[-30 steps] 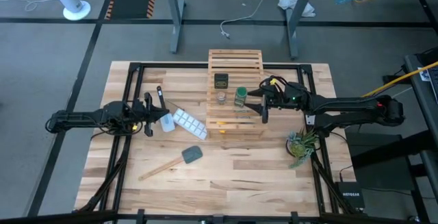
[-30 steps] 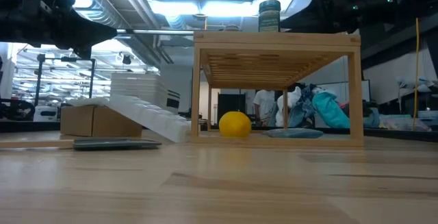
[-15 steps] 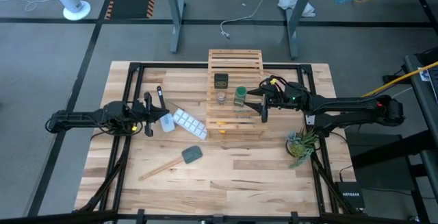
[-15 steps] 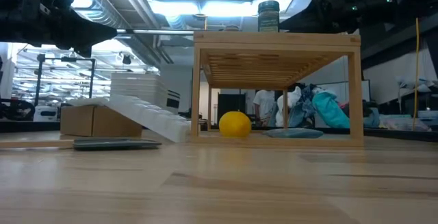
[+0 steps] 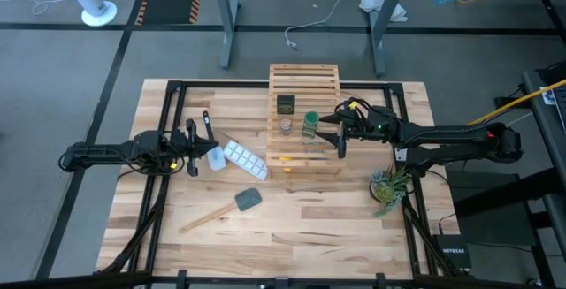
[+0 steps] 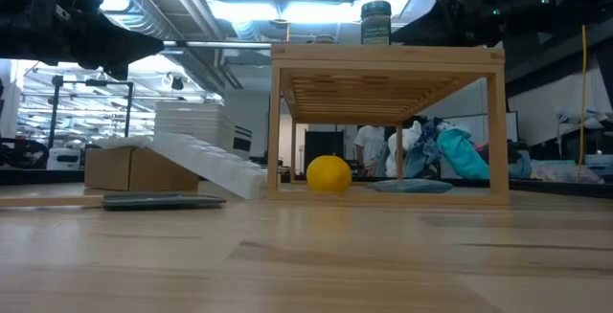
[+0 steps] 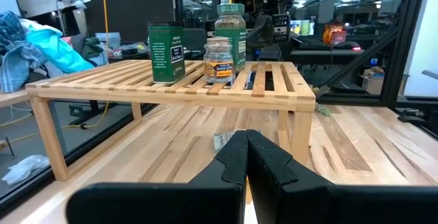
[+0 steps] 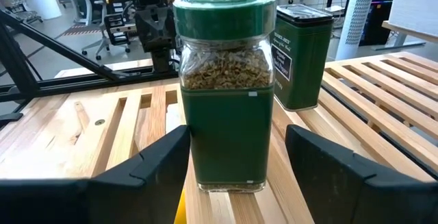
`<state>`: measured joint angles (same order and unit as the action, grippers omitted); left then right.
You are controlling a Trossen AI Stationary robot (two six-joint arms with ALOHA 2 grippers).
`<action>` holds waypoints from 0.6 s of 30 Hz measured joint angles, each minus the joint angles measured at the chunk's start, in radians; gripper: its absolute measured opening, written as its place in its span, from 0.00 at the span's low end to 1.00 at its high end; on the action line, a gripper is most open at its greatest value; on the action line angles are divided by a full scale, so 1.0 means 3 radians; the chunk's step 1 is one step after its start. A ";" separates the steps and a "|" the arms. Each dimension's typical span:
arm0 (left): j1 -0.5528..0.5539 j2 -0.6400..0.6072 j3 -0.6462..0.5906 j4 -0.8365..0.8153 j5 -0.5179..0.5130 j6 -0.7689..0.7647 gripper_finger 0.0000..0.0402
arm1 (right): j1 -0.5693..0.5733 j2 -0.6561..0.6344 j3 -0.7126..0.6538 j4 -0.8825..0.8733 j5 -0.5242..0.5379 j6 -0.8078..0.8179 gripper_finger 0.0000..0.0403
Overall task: Shelf spices
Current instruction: Remove the green seasoning bottle from the shelf
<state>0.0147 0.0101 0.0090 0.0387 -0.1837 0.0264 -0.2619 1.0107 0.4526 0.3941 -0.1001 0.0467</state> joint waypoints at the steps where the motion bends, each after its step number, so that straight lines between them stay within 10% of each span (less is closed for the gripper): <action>1: 0.0001 0.0000 0.0000 0.0000 0.0000 0.0009 0.00 | 0.0000 0.0000 0.0000 -0.0005 0.0000 0.0000 0.62; 18: 0.0001 0.0000 0.0001 0.0000 0.0000 -0.0008 0.00 | 0.0000 0.0000 0.0000 0.0022 -0.0053 0.0142 0.66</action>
<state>0.0150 0.0101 0.0093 0.0387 -0.1837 0.0241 -0.2619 1.0107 0.4526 0.4006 -0.1162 0.0895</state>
